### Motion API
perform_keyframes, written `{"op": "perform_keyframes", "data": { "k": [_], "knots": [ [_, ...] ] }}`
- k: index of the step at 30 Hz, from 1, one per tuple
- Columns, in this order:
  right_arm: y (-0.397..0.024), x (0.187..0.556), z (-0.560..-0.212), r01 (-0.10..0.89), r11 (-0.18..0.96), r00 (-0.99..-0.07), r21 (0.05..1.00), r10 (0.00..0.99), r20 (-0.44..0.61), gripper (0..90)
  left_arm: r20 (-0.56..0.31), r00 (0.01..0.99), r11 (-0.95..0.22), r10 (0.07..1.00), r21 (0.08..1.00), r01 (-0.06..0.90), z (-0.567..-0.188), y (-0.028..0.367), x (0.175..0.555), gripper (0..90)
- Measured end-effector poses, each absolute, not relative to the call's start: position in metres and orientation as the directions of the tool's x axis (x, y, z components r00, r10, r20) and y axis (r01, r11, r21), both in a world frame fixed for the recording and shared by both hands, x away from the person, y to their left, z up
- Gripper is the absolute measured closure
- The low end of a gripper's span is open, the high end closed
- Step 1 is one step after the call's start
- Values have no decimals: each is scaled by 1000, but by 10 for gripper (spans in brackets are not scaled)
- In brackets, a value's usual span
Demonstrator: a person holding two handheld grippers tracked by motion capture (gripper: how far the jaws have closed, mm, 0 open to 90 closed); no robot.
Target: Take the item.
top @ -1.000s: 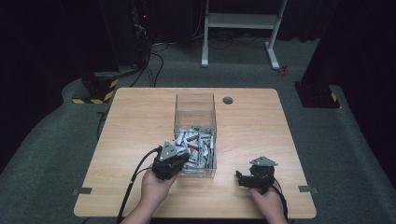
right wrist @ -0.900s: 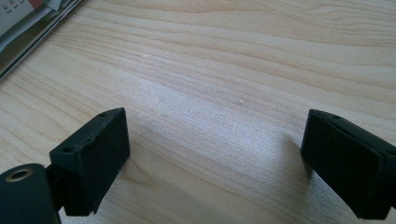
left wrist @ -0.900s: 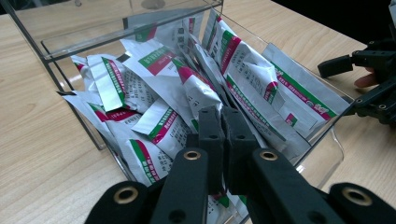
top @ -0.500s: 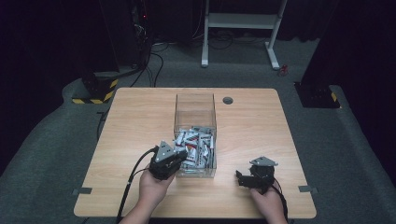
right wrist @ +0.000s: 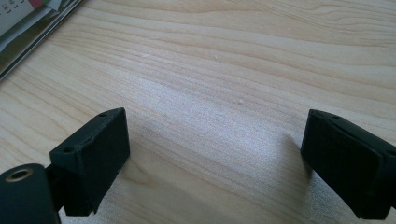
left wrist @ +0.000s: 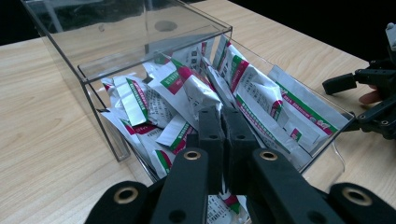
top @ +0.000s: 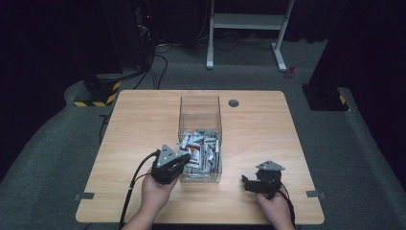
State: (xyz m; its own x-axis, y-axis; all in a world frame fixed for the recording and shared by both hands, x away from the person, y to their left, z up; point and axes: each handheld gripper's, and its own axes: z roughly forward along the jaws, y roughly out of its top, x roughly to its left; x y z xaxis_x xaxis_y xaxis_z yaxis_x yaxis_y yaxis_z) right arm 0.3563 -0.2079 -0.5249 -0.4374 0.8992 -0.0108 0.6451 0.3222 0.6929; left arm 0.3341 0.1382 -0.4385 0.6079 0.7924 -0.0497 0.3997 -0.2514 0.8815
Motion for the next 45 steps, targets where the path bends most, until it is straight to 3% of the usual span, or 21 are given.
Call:
{"op": "perform_keyframes", "data": {
  "k": [45],
  "knots": [
    [-208, 356, -525, 644, 323, -438, 694, 899, -12, 79, -28, 597, -203, 802, 927, 316, -418, 150, 326, 880]
  ]
}}
